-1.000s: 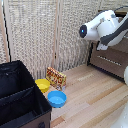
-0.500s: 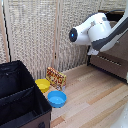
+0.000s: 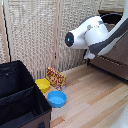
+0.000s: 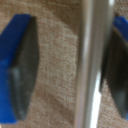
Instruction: Locate and clasp the grip of the topmost drawer. Steadily and circumspectly yank the drawer open. Discover and seize the nutrition bar using your clamp. Deposit the nutrition bar in the accessible drawer. Unclench the nutrition bar.
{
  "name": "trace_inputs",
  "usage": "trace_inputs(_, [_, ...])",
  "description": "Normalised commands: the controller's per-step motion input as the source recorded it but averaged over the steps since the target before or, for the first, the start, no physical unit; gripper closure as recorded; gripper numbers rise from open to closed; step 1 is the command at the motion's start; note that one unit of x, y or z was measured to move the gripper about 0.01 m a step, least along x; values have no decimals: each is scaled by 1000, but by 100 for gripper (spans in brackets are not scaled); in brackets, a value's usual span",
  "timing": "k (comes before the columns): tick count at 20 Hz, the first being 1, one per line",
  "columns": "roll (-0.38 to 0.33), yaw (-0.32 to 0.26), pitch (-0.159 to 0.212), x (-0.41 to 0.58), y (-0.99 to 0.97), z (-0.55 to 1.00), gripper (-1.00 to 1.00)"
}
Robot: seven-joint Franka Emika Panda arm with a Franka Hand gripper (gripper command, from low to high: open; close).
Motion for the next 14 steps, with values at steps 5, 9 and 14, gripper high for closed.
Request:
trace_inputs(5, [51,5,20,257,370,134,-100])
trace_inputs(9, [79,-33,0,395,561,166,-100])
trace_inputs(14, [144,-91,0,355,626,134,-100])
